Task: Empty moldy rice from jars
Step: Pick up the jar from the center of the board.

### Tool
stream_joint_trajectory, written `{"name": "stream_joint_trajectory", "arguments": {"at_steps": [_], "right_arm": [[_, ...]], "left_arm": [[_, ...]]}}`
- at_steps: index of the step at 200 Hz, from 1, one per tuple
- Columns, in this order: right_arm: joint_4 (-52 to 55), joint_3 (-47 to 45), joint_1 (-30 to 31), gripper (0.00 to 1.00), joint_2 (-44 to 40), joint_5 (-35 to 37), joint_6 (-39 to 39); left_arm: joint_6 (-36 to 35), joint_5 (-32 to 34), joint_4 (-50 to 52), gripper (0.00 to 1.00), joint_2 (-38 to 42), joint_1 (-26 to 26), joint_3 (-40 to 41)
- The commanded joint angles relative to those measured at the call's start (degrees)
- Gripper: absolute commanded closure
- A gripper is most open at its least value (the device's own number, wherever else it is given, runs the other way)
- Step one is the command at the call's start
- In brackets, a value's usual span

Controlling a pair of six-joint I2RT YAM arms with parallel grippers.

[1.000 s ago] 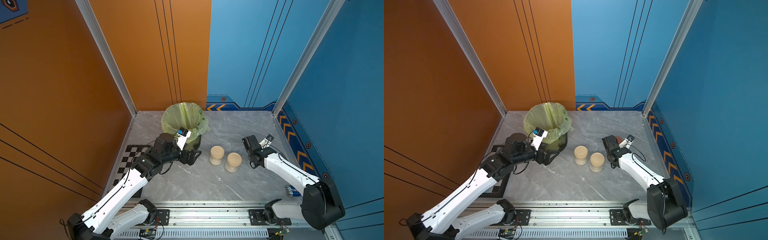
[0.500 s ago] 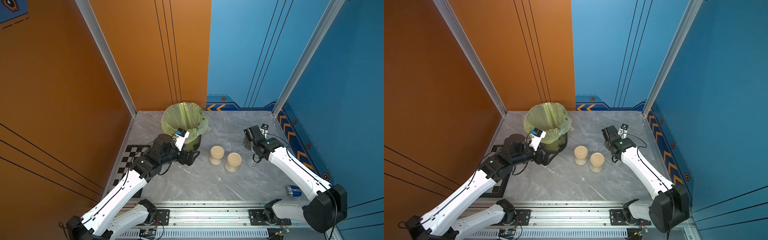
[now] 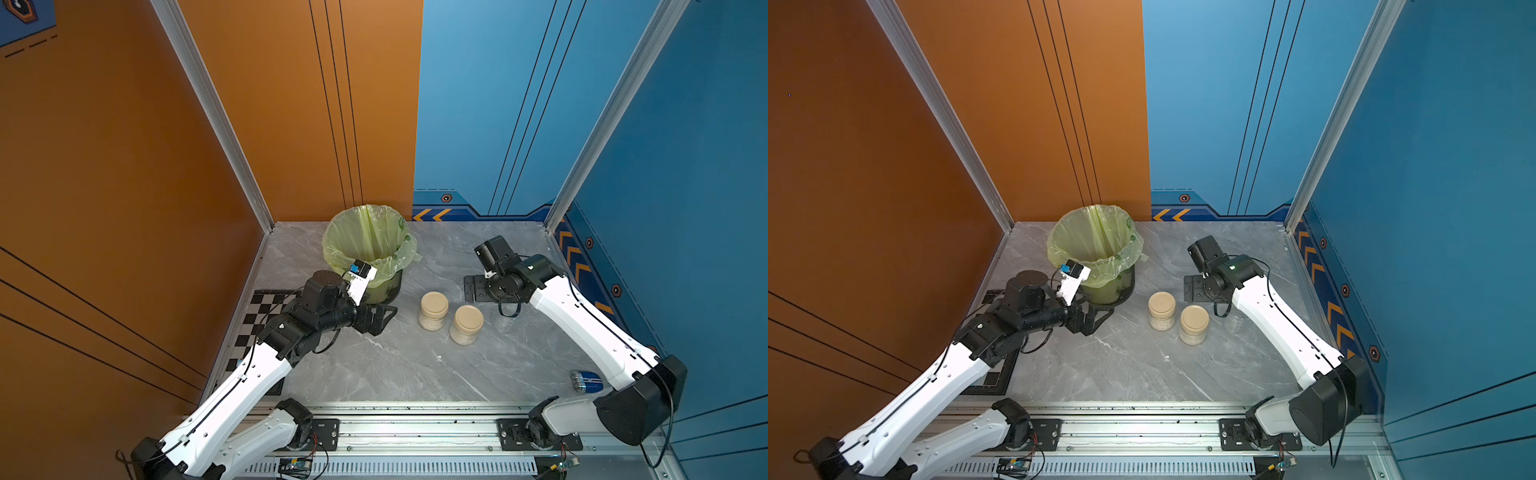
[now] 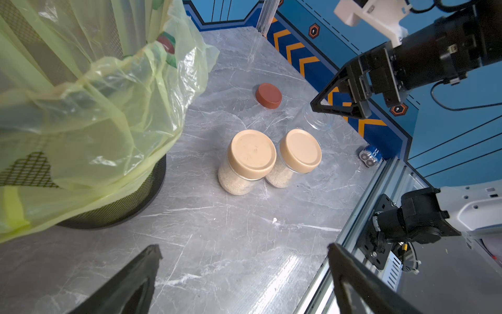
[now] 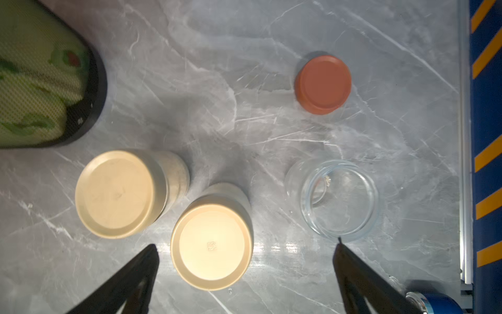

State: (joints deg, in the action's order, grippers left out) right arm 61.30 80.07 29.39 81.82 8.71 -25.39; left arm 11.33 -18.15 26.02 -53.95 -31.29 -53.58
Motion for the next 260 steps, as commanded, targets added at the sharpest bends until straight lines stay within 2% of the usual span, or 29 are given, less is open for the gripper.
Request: {"name": "stream_joint_trajectory", "arguments": {"at_steps": [1, 55, 130, 260], "right_arm": [[5.3, 1.6, 2.0, 0.00, 2.1, -2.8, 2.1], [6.6, 1.3, 5.8, 0.00, 7.7, -1.3, 1.8], [3.8, -0.4, 6.0, 0.00, 13.6, -1.4, 1.7], [-10.9, -12.7, 3.3, 0.00, 14.2, -5.2, 0.3]], "left_arm": [[-1.3, -2.3, 2.6, 0.02, 1.8, 0.3, 0.8], [-1.2, -1.9, 2.5, 0.02, 3.3, 0.3, 3.2], [-2.2, -1.8, 2.5, 0.02, 2.8, 0.4, 3.3], [-1.7, -0.8, 2.5, 0.02, 2.7, 1.0, 2.8]]}}
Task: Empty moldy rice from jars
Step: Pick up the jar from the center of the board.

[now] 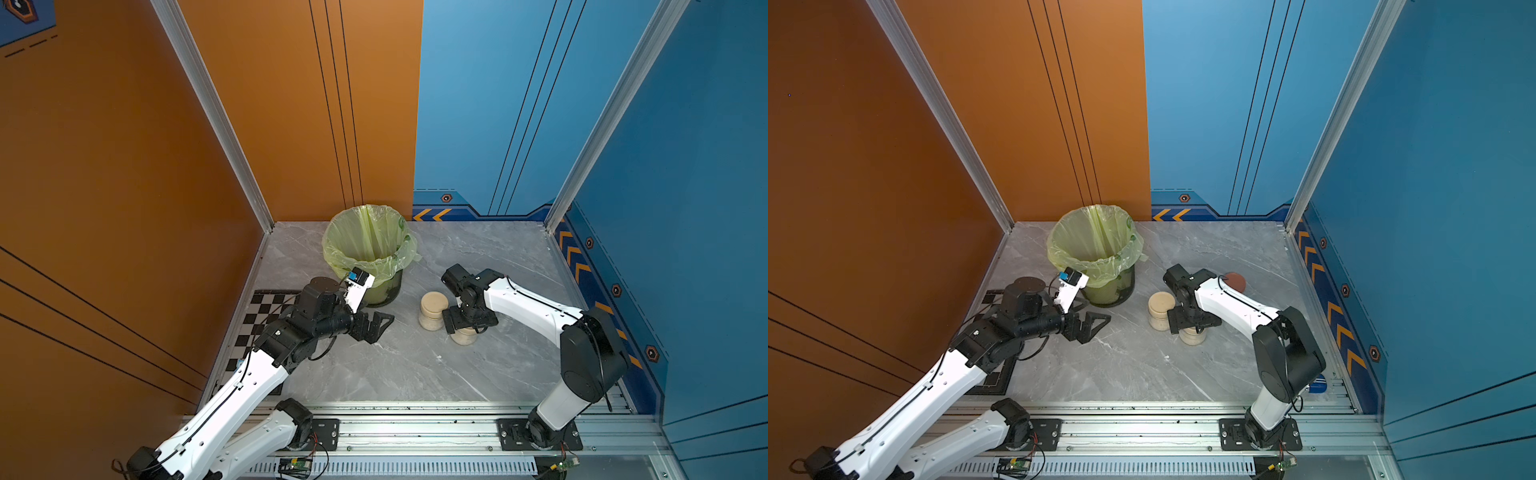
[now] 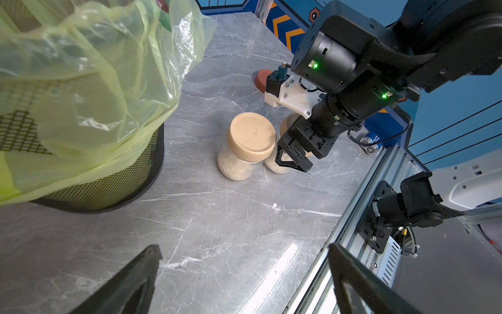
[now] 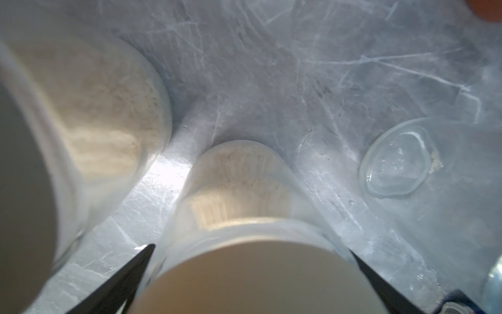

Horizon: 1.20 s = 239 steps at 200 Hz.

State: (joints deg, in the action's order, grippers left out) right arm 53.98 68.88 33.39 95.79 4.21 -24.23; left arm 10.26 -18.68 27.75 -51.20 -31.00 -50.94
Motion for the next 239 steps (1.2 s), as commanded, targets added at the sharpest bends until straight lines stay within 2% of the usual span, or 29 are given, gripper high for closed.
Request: {"name": "stream_joint_trajectory", "arguments": {"at_steps": [1, 16, 26, 29, 43, 52, 100, 150, 184, 239], "right_arm": [[-3.7, -1.5, -0.7, 0.00, 0.2, -0.7, -0.9], [-4.1, -1.9, -0.9, 0.05, 0.6, -0.3, -1.0], [-4.2, -1.9, -0.9, 0.16, 0.6, 0.5, -1.0], [-4.2, -1.9, -0.9, 0.25, 0.6, 0.7, -1.0], [-3.9, -1.9, -1.0, 0.78, -0.5, 2.7, -1.1], [-3.2, -1.6, -1.3, 1.00, -1.2, 3.9, -1.4], [3.7, 2.6, -1.8, 1.00, -3.9, 6.4, -0.8], [8.3, 7.9, -2.0, 1.00, -7.1, 4.0, -1.9], [10.0, 11.9, -1.4, 1.00, -9.4, 3.9, -3.8], [17.0, 21.5, -1.2, 1.00, -8.8, -6.2, -4.4]], "left_arm": [[-0.6, -0.3, 0.8, 0.02, 0.0, 0.7, 0.1], [-0.6, -0.1, 0.8, 0.02, -0.3, 0.8, -0.1], [-0.3, 0.3, 0.8, 0.02, -0.5, 0.8, -0.4], [-0.2, 0.3, 0.8, 0.02, -0.6, 0.8, -0.5], [0.5, 0.6, 0.8, 0.02, -1.0, 1.1, -0.9], [0.8, 0.5, 0.8, 0.02, -1.5, 1.2, -1.2], [1.5, -1.1, 0.8, 0.02, -2.9, 1.3, -2.0], [0.6, -4.0, 0.8, 0.02, -3.0, 1.1, -1.6], [-0.7, -3.3, 0.8, 0.02, -2.0, -0.5, -1.1], [-4.3, 0.0, 0.7, 0.02, 0.2, -6.9, -0.4]]}}
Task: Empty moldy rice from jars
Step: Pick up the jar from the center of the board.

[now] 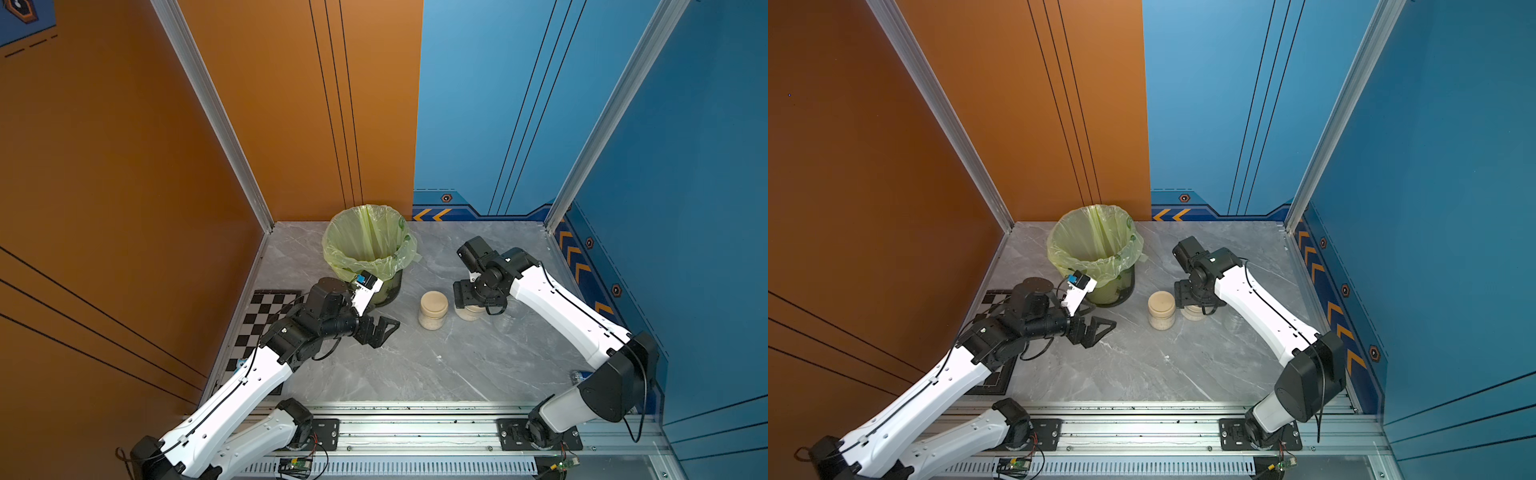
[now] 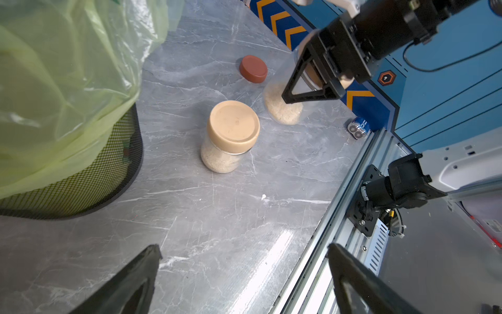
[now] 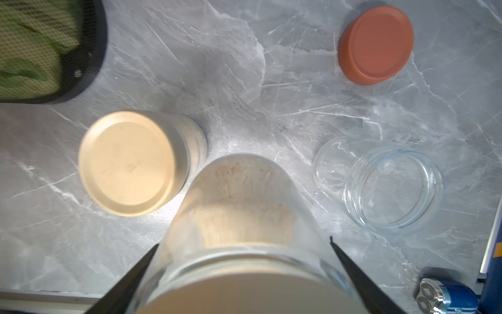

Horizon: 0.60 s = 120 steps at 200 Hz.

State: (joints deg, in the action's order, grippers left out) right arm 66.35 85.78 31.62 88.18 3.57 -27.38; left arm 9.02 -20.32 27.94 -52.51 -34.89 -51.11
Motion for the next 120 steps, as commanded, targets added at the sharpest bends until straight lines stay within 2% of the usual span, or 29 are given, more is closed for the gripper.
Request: {"name": "stream_joint_trajectory", "arguments": {"at_steps": [1, 62, 120], "right_arm": [[4.7, 4.8, 0.6, 1.00, -1.2, -5.7, -1.3], [7.6, 12.3, 2.8, 1.00, -1.5, -16.3, -2.2], [8.7, 16.8, 7.1, 1.00, -1.1, -24.0, -2.3]], "left_arm": [[-3.1, 1.8, 0.6, 0.02, 1.5, -3.2, -0.2], [-8.3, 8.3, -0.9, 0.02, 1.5, -13.2, -0.1], [-13.2, 15.2, -14.2, 0.02, 3.0, -20.1, 5.7]]}}
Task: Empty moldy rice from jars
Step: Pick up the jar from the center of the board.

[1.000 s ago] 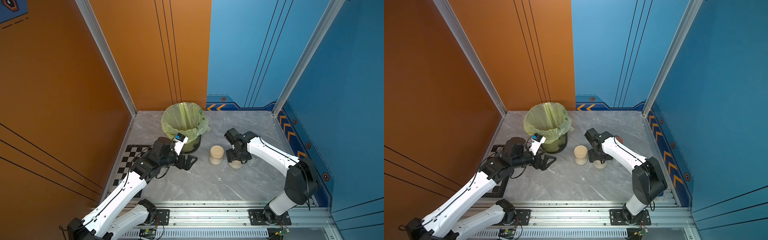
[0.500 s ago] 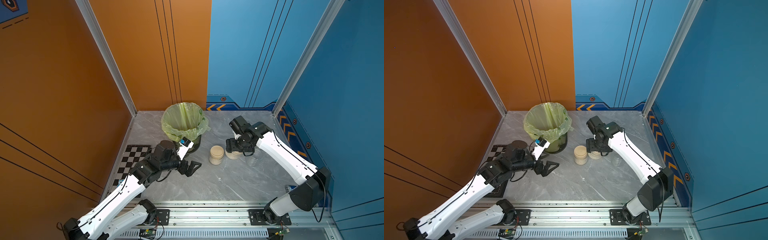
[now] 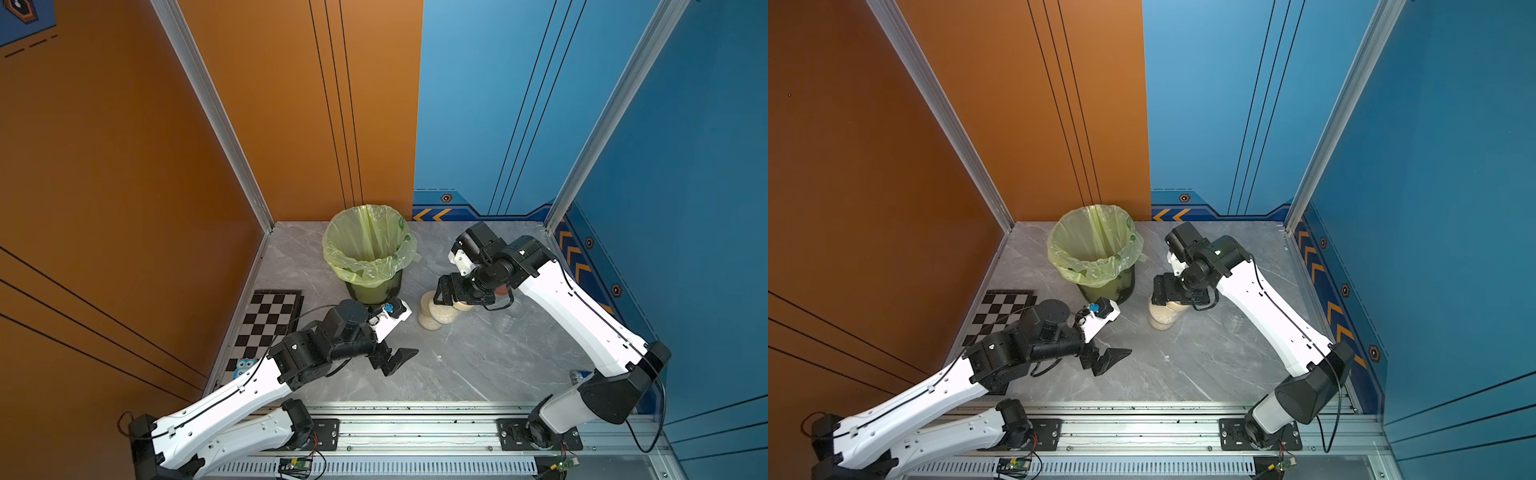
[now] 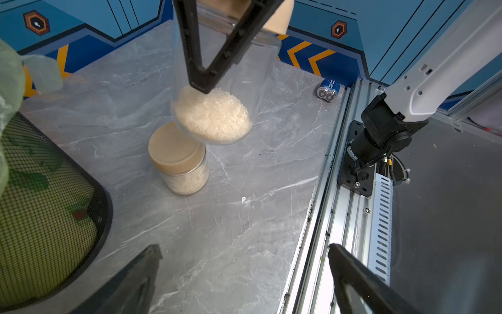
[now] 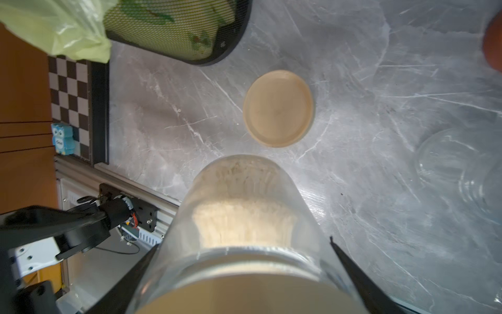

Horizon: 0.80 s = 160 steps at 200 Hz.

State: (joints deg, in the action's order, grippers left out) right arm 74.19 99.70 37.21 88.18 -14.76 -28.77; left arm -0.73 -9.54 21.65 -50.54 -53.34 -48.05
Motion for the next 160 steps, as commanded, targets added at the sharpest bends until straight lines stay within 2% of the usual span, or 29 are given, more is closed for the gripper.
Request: {"name": "stream_joint_trajectory", "arguments": {"at_steps": [1, 24, 55, 125, 160], "right_arm": [[0.9, 2.9, 1.6, 1.00, -1.2, -5.6, -1.0], [0.6, 2.9, 2.5, 1.00, -1.5, -9.2, -1.2], [0.1, 2.9, 2.6, 1.00, -1.5, -13.5, -1.8], [-5.5, 2.9, 6.4, 1.00, -0.6, -23.8, -3.0], [-5.6, 2.7, 6.8, 1.00, 0.4, -25.4, -2.6]], "left_arm": [[-3.5, 4.5, -8.1, 0.02, 1.0, -1.7, 2.7], [-4.8, 5.5, -15.6, 0.02, 1.1, -2.1, 5.2], [-5.9, 5.4, -20.8, 0.02, -0.9, -1.6, 6.0], [-5.7, 2.7, -24.2, 0.02, -7.7, 1.2, 3.0], [-4.4, 2.0, -26.1, 0.02, -7.8, 3.1, 3.1]]}}
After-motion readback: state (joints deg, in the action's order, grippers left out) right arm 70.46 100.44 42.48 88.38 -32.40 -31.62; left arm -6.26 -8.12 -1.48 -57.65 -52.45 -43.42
